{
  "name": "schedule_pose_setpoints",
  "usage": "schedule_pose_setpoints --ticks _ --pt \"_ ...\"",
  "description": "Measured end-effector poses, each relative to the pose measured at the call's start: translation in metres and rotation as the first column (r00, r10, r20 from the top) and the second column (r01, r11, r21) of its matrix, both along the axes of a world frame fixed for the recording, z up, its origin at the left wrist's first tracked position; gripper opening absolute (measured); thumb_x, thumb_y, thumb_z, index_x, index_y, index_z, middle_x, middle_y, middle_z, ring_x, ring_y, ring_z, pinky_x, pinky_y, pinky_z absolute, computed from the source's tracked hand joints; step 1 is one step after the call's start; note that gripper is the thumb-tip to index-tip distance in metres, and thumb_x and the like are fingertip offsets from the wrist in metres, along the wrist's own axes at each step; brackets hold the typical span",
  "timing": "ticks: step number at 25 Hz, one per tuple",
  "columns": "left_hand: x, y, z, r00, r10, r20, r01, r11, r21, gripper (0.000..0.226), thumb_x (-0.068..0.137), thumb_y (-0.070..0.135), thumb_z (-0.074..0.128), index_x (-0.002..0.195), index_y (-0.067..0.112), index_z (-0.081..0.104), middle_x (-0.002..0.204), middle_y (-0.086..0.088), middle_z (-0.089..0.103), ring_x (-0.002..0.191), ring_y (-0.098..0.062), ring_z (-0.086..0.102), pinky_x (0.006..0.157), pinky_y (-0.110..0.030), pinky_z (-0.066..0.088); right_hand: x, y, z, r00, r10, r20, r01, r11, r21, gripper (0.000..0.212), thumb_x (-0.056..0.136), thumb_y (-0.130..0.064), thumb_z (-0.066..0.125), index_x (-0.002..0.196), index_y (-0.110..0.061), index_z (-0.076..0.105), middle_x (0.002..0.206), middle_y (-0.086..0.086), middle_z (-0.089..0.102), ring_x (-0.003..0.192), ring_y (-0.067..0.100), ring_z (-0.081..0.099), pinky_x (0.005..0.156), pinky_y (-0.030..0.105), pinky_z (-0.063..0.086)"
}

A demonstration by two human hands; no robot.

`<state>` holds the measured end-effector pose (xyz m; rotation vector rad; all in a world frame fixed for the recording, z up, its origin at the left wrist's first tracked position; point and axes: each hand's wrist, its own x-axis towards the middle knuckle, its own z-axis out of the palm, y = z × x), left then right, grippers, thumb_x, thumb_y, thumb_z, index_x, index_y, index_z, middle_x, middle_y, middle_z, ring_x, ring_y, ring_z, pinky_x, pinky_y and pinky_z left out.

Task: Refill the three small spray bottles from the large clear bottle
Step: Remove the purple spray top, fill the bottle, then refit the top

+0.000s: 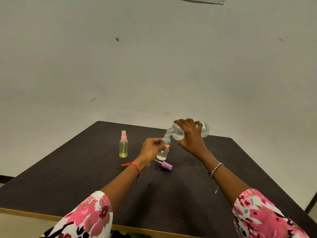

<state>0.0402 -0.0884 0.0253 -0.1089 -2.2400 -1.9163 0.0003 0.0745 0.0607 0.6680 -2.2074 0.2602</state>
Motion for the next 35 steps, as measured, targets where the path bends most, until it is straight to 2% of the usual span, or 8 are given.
schedule_pose_setpoints --ticks 12,15,21,24,27,35 --pt "0.0032 0.0004 0.0024 1.000 -0.012 -0.006 0.013 0.999 0.029 0.036 0.079 0.009 0.069 0.114 0.004 0.063 0.106 -0.008 0.064 0.093 -0.015 0.060 0.071 -0.014 0.048 -0.0004 -0.0007 0.0005 1.000 -0.008 -0.002 0.008 1.000 0.014 0.060 0.061 -0.014 0.073 0.119 -0.016 0.055 0.119 0.005 0.061 0.112 0.031 0.052 0.089 0.033 0.016" --pt "0.0028 0.0000 0.0019 1.000 -0.022 -0.007 0.022 0.999 0.030 0.036 0.079 0.009 0.069 0.114 0.004 0.063 0.108 -0.010 0.066 0.092 -0.016 0.061 0.073 -0.015 0.049 -0.0003 -0.0010 0.0005 1.000 -0.011 -0.004 0.011 1.000 0.014 0.061 0.060 -0.013 0.074 0.118 -0.016 0.055 0.118 0.005 0.062 0.111 0.031 0.052 0.090 0.034 0.016" --pt "0.0014 0.0001 0.0002 1.000 -0.016 -0.012 0.016 0.999 0.028 0.035 0.079 0.010 0.069 0.113 0.004 0.064 0.112 -0.014 0.066 0.094 -0.017 0.062 0.084 -0.027 0.050 -0.0005 -0.0009 0.0002 1.000 -0.017 -0.003 0.017 1.000 0.016 0.059 0.063 -0.016 0.073 0.118 -0.017 0.055 0.118 0.003 0.062 0.111 0.029 0.052 0.090 0.034 0.016" --pt "0.0023 0.0003 0.0007 1.000 -0.014 -0.013 0.014 1.000 0.020 0.035 0.079 0.011 0.069 0.113 0.005 0.063 0.112 -0.012 0.065 0.094 -0.017 0.061 0.082 -0.025 0.050 0.0006 -0.0004 0.0003 1.000 -0.014 -0.002 0.014 1.000 0.015 0.059 0.063 -0.016 0.073 0.118 -0.017 0.055 0.119 0.003 0.061 0.112 0.029 0.052 0.090 0.034 0.016" --pt "0.0035 0.0003 0.0006 1.000 -0.017 -0.014 0.017 1.000 0.024 0.035 0.079 0.011 0.069 0.113 0.006 0.063 0.110 -0.011 0.065 0.093 -0.016 0.061 0.073 -0.017 0.050 0.0024 -0.0011 0.0015 1.000 -0.009 0.001 0.009 1.000 0.009 0.059 0.063 -0.014 0.073 0.119 -0.016 0.055 0.120 0.005 0.061 0.113 0.030 0.051 0.090 0.034 0.016" --pt "0.0037 0.0005 -0.0003 1.000 -0.021 0.004 0.021 1.000 0.020 0.037 0.080 0.012 0.067 0.116 0.006 0.062 0.113 -0.011 0.064 0.094 -0.016 0.060 0.073 -0.020 0.049 0.0042 -0.0008 0.0008 1.000 0.003 0.000 -0.003 1.000 0.008 0.059 0.063 -0.013 0.074 0.119 -0.015 0.055 0.120 0.006 0.061 0.113 0.031 0.051 0.089 0.033 0.016"
